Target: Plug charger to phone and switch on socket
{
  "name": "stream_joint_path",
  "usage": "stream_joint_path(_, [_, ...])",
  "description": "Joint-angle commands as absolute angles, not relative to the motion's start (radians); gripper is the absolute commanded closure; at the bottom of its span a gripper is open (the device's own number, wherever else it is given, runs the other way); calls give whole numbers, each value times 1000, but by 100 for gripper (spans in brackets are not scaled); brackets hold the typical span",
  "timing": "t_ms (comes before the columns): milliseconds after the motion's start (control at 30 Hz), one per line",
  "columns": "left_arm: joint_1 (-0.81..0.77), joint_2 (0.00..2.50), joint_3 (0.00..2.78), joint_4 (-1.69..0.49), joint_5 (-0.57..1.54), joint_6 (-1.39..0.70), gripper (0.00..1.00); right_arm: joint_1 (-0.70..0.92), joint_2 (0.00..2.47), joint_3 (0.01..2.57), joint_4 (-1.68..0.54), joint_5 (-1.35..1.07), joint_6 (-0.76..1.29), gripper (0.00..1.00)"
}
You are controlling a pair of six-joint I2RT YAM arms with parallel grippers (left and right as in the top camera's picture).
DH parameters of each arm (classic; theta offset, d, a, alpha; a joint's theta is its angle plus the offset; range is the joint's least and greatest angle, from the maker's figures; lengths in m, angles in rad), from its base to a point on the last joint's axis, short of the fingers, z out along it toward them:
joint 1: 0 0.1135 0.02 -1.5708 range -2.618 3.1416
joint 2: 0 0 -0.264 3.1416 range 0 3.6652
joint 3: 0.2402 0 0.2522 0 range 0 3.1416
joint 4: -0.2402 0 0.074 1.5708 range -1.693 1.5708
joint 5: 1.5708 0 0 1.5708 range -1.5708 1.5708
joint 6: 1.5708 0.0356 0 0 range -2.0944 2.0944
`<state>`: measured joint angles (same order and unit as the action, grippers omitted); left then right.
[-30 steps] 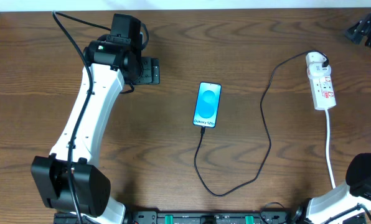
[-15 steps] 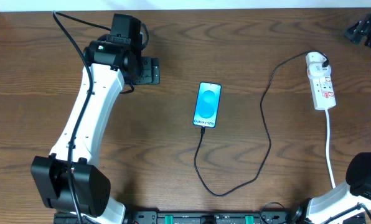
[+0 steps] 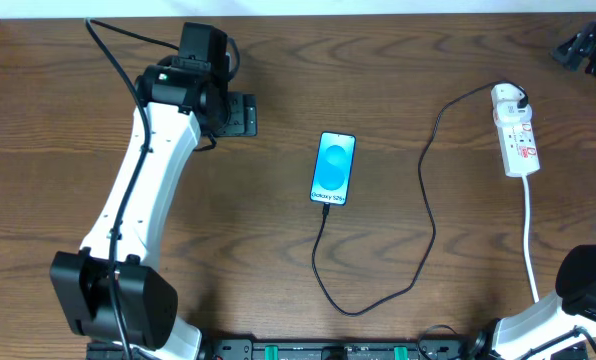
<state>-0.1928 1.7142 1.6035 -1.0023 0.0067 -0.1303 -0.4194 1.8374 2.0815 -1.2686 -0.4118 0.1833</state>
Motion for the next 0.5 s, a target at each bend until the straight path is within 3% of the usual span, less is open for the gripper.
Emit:
stream_joint_path(0, [-231,1632,1552,-973,-40,-124,10,-418,1838,2091,-1272,-421,198,1])
stream_joint_path(467, [-332,1332,1008,-416,-245,-124,10,-418,1838,2091,-1272,-421,198,1])
